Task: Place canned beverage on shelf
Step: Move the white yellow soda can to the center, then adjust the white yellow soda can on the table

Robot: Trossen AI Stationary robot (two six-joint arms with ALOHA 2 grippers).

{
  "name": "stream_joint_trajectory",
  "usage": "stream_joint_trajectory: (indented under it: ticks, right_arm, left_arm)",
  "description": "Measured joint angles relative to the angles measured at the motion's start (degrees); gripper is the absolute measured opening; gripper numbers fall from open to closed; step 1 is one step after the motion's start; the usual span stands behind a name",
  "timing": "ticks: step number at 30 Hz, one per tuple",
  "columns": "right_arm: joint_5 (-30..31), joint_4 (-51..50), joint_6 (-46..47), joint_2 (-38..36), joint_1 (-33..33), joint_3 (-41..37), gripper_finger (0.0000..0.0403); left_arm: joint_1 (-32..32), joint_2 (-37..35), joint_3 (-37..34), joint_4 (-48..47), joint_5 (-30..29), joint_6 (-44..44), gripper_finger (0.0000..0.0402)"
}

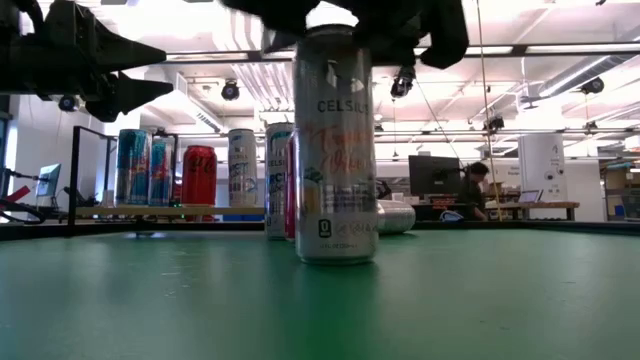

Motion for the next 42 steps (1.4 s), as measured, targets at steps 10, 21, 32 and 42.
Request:
stream_joint_trajectory:
  ticks: [10, 21, 32, 42]
  right_arm:
    - [0.86, -0.70, 0.82, -2.76, 1.33, 0.00, 0.0359]
    - [1.32, -26.04, 19.30, -14.05, 5.75, -0.04, 0.0389]
    - [-32.62, -61.72, 73.46, -27.13, -5.15, -0.15, 0.0389]
    - [-62.27, -55.78, 78.77, -29.51, -26.51, -0.15, 0.0389]
  left_arm:
    - [0.01, 0.11, 0.00, 0.00, 0.00, 0.00, 0.0375]
    - [0.00, 0.17, 0.00, -0.02, 0.00, 0.00, 0.0375]
    - [0.00, 0.42, 0.00, -0.07, 0.01, 0.00, 0.0375]
    - [0.01, 0.44, 0.00, -0.08, 0.00, 0.00, 0.0375]
